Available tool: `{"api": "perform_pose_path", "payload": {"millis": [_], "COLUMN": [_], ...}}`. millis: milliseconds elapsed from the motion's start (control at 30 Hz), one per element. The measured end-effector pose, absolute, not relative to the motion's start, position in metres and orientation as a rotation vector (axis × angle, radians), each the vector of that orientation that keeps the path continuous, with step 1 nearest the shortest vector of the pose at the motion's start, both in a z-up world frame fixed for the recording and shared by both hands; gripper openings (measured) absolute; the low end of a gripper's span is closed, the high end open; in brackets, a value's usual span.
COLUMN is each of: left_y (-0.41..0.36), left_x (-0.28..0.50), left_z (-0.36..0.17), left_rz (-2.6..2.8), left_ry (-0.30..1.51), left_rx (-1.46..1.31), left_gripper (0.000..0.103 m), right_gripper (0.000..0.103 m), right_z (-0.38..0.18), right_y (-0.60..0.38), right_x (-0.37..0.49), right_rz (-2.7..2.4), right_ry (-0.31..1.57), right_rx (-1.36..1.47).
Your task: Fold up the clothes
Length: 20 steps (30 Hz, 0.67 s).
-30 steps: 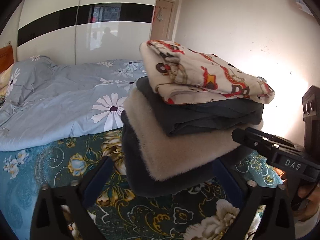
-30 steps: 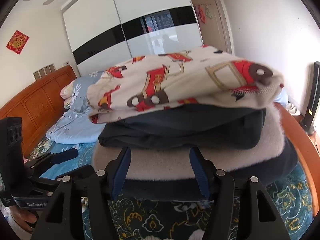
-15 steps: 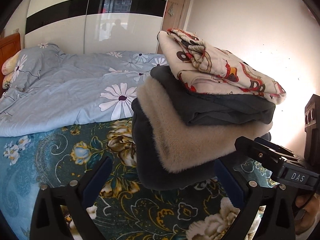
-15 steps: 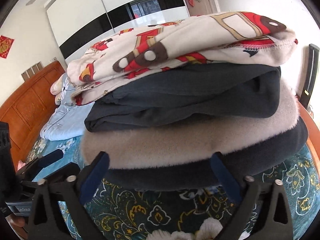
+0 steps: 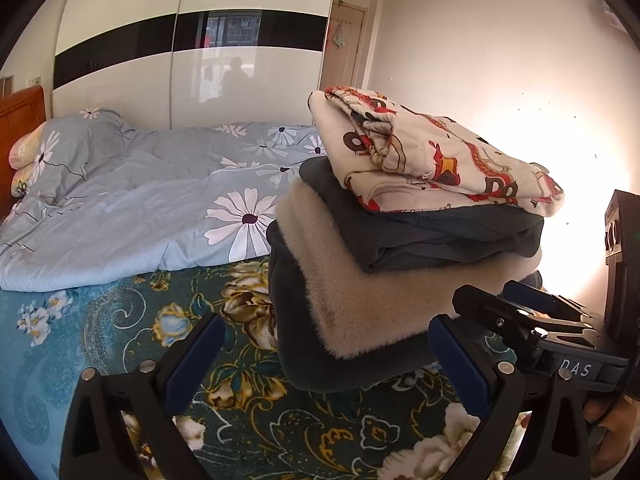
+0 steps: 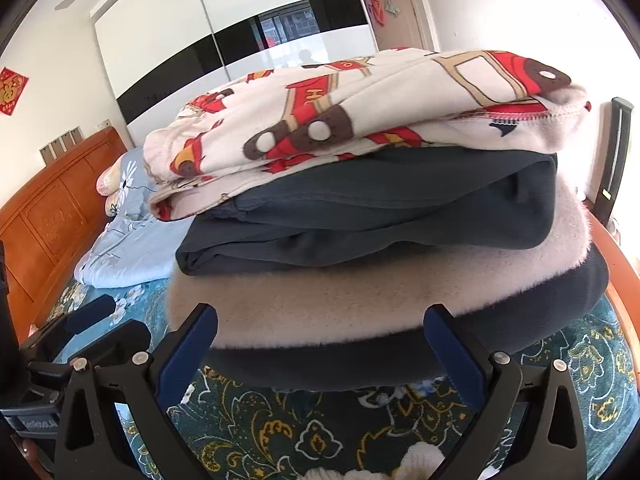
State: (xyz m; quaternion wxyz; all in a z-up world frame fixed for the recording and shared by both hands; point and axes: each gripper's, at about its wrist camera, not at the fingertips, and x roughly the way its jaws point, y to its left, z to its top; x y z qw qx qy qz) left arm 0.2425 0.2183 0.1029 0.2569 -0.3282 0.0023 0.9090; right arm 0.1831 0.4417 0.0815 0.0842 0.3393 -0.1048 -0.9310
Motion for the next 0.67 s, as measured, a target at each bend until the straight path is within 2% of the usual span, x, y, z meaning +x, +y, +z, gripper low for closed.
{"api": "perform_pose_path", "payload": {"millis": [533,667], "left_y": [0.207,0.202], "left_x": [0.241,0.242], "left_z": [0.101,0.102], "left_rz": [2.540,2.547], "left_ry": [-0.040,-0.052], "left_rx": [-0.919,-0.911], "left_gripper": [0.103,0.103], "right_gripper": [0.103,0.103], "right_z": [0.085,0.085], "right_y": [0.441,0.435], "right_x": [0.178,0.176], "right_rz": [-2.789,-2.799], "right_ry": [-0.388,-0.357], "right_rx": [1.022,1.015]}}
